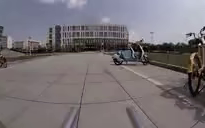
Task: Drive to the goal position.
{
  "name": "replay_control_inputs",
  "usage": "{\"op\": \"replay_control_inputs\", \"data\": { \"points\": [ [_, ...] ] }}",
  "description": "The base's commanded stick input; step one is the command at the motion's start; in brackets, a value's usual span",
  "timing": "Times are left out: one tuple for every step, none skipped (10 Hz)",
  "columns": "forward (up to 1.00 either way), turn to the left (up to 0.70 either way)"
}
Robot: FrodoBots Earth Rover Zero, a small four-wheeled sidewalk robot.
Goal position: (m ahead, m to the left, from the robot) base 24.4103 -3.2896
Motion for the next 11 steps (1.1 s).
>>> {"op": "replay_control_inputs", "data": {
  "points": [
    [1.00,0.02],
    [1.00,0.02],
    [1.00,0.02],
    [1.00,0.02],
    [1.00,0.02],
    [1.00,0.02],
    [1.00,0.02],
    [1.00,0.02],
    [1.00,0.02],
    [1.00,0.02],
    [1.00,0.02]
  ]
}}
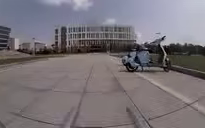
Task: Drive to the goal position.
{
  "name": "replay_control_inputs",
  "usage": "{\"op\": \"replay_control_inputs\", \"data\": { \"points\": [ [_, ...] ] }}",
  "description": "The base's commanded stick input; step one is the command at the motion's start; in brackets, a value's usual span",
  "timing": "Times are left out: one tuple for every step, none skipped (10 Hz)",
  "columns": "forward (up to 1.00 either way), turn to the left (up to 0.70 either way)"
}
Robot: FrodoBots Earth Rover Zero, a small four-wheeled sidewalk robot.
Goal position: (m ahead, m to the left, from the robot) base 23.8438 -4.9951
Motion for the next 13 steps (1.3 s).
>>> {"op": "replay_control_inputs", "data": {
  "points": [
    [1.00,0.02],
    [1.00,0.02],
    [1.00,0.02],
    [1.00,0.02],
    [1.00,0.02],
    [1.00,0.02],
    [1.00,0.02],
    [1.00,0.02],
    [1.00,0.02],
    [1.00,0.02],
    [1.00,0.02],
    [1.00,0.02],
    [1.00,0.02]
  ]
}}
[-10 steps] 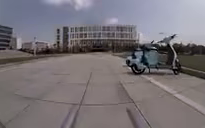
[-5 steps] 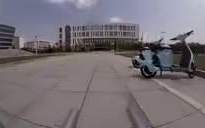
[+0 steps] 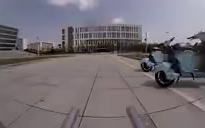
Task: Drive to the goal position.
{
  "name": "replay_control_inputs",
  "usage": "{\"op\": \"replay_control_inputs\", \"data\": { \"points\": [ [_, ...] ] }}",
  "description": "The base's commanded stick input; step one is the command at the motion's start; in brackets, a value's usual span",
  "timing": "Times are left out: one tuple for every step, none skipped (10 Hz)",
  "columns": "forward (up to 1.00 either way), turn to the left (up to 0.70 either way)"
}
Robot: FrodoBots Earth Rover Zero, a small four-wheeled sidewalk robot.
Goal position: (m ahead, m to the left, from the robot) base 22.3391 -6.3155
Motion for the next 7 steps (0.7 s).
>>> {"op": "replay_control_inputs", "data": {
  "points": [
    [1.00,0.02],
    [1.00,0.02],
    [1.00,0.02],
    [1.00,0.02],
    [1.00,0.02],
    [1.00,0.02],
    [1.00,0.02]
  ]
}}
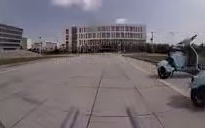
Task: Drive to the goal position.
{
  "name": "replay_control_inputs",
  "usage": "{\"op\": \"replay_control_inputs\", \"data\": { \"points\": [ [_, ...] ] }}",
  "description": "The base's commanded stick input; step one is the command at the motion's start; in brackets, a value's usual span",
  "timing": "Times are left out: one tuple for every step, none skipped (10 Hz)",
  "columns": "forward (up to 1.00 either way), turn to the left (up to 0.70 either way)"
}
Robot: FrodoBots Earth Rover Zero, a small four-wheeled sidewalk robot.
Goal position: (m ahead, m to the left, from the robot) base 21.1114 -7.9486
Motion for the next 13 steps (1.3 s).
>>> {"op": "replay_control_inputs", "data": {
  "points": [
    [1.00,0.02],
    [1.00,0.02],
    [1.00,0.02],
    [1.00,0.02],
    [1.00,0.02],
    [1.00,0.02],
    [1.00,0.02],
    [1.00,0.02],
    [1.00,0.02],
    [1.00,0.02],
    [1.00,0.02],
    [1.00,0.02],
    [1.00,0.02]
  ]
}}
